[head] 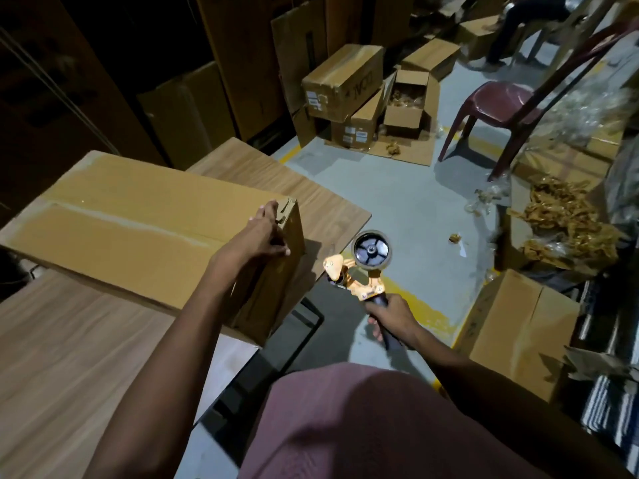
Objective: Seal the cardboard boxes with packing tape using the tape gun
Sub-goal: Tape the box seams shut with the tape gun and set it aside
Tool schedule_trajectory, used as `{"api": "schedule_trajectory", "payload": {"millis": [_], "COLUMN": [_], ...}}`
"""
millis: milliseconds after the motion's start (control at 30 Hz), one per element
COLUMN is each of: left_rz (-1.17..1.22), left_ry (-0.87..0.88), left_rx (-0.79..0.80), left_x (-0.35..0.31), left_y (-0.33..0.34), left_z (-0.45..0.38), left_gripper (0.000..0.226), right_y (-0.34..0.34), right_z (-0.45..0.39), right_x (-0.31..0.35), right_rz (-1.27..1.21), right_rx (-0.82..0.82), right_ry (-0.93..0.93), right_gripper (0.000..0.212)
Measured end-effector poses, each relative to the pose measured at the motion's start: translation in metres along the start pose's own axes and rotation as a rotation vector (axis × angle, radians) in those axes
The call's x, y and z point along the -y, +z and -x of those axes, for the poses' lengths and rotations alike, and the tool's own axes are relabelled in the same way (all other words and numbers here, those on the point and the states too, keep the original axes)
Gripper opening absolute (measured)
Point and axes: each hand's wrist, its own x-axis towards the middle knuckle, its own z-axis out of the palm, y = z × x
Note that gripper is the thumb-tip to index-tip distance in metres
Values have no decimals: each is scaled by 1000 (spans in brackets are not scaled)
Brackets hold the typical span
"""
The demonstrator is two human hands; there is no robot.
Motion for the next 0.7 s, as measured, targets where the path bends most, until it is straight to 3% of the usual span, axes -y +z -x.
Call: {"api": "schedule_trajectory", "payload": {"millis": [67,133,233,333,400,533,700], "left_rz": [54,35,-198,-400,-439,-469,-382], "left_ry": [-10,-6,53,45,50,29,-48], "left_rx": [-25,-48,-104,-105,-128,-236,-449], "left_x": [-3,-2,2,-3,-2,-1,5], "left_y": [2,4,14,28,33,37,42], "left_z": [6,8,14,23,24,21,21], "left_gripper": [112,96,55,47,59,109,132], "right_y": [2,5,16,31,40,56,64], "right_z": [-5,-11,-19,-32,-44,-74,-108], "right_x": [10,23,47,70,87,124,145], "right_rz": [-79,-147,-219,-289,-340,-436,-378], "right_rx": [17,49,40,24,26,27,57], "right_ry": [27,61,94,124,146,202,259], "right_gripper": [23,21,15,15,14,10,21]}}
